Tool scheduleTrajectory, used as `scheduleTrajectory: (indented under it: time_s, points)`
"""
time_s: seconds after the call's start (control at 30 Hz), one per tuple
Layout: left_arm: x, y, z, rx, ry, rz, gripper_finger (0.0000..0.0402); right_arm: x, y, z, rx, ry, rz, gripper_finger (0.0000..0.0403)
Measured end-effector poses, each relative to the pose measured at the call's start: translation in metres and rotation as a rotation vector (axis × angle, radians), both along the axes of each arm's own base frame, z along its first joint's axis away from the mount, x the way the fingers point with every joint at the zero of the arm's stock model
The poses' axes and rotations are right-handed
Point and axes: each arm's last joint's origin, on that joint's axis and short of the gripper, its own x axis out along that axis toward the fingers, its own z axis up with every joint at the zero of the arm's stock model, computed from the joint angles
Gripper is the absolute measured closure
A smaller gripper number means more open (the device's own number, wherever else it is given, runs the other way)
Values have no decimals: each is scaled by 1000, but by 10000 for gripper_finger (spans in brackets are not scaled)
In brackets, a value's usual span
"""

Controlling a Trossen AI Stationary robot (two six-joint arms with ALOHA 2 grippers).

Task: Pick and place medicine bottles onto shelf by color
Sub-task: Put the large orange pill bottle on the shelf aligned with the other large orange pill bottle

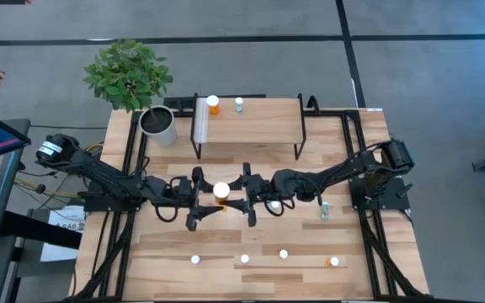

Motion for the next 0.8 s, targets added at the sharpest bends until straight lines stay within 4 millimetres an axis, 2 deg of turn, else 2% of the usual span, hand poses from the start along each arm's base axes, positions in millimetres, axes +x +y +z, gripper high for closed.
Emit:
scheduleTrajectory:
  time_s: [0.33,0.6,0.8]
  points:
    - [-2,2,-3,-17,63,24,130,0,0,-1,-1,9,2,210]
    - [-14,5,3,-29,109,23,107,0,0,-1,-1,11,2,210]
    - [-26,-2,13,-14,83,52,99,1,-1,-7,-10,70,-1,207]
